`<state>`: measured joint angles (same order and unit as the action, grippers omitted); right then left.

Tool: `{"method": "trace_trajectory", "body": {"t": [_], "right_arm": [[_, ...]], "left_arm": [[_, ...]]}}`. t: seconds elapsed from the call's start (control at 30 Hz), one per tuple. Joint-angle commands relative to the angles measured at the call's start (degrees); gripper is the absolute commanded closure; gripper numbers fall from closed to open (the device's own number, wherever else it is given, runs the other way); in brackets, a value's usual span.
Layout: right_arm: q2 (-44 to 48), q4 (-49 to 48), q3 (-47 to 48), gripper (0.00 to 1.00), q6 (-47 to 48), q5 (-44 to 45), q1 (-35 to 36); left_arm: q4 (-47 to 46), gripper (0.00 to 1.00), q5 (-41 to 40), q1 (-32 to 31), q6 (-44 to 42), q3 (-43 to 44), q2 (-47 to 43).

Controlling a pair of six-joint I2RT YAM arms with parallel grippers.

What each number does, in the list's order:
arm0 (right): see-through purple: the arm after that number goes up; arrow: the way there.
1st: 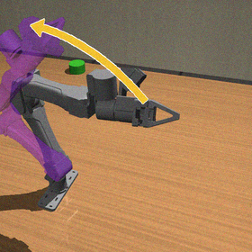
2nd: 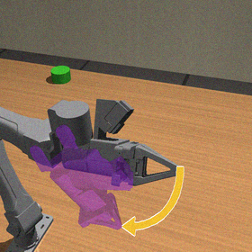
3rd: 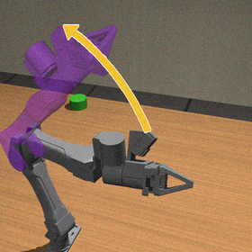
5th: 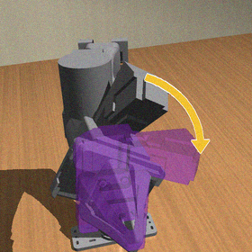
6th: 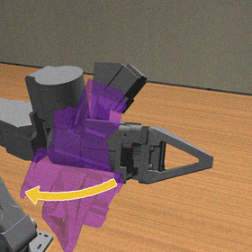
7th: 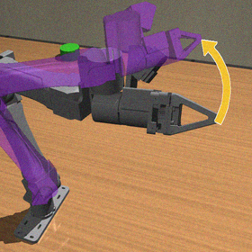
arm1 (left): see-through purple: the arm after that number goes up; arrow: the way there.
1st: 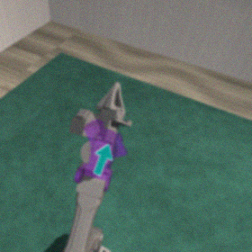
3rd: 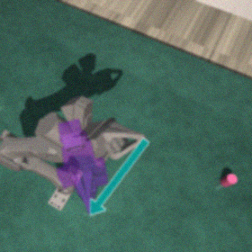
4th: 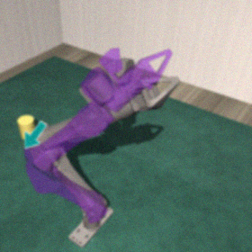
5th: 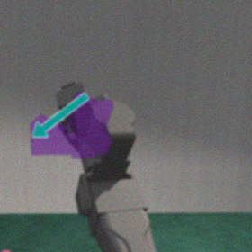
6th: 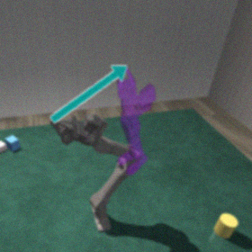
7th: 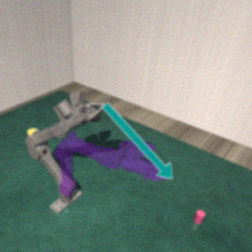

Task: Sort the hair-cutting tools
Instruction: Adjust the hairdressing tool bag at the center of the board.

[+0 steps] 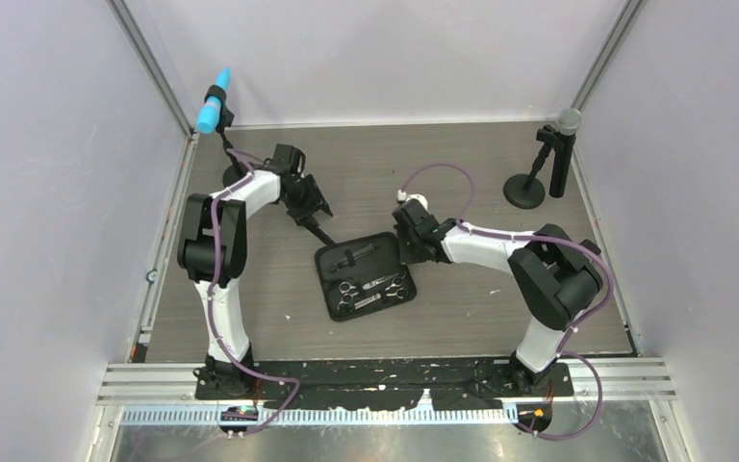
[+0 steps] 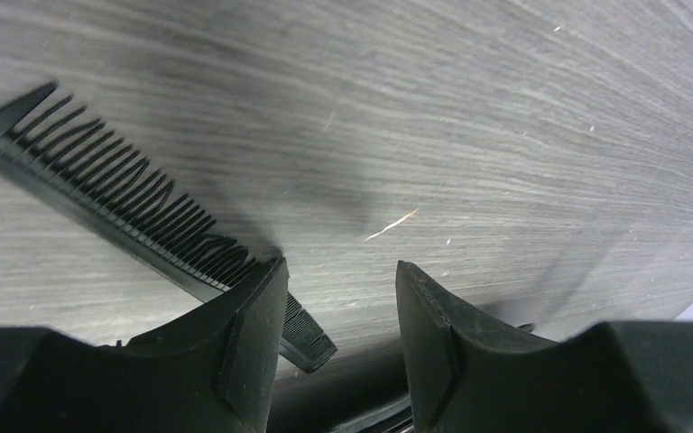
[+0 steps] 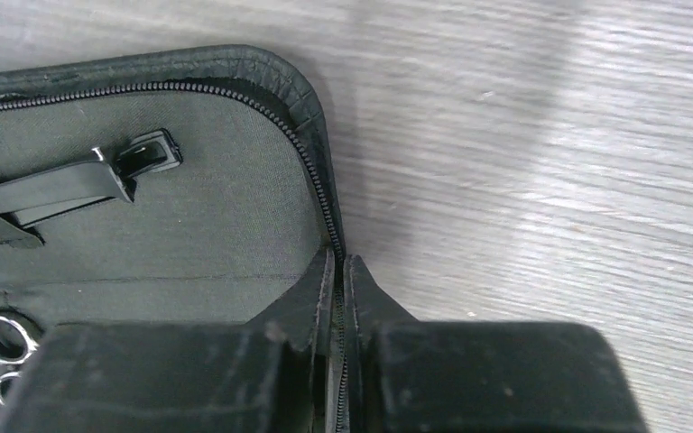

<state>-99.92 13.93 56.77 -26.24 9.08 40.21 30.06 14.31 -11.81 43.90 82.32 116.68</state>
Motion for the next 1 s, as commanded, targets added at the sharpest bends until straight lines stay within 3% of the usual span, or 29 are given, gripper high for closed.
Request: {"method": "trace_trajectory", "body": {"t": [0.0,0.37,0.6,0.97], "right_arm": [[2.41,0.16,-4.50,0.95,-1.95,4.80,-4.60],[8.18,-0.07,-9.73,0.95,-3.53,5.40,-13.20],[7.46,-2.48,-9.95,0.95,-4.11,1.78,-13.22],[7.19,-5.11,-11.02,0.95,-4.13,-0.82,-13.22]], "left_arm": [[0.60,0.50,-2.00,0.83,-0.04,-3.76,-3.56],[2.04,0.48,-5.80,0.83,-1.09,-7.92,-10.07],[7.24,0.43,-21.53,0.65,-0.49,-8.34,-16.76],[18.51,0.43,-24.28,-1.83,-5.01,3.31,-5.72]]}}
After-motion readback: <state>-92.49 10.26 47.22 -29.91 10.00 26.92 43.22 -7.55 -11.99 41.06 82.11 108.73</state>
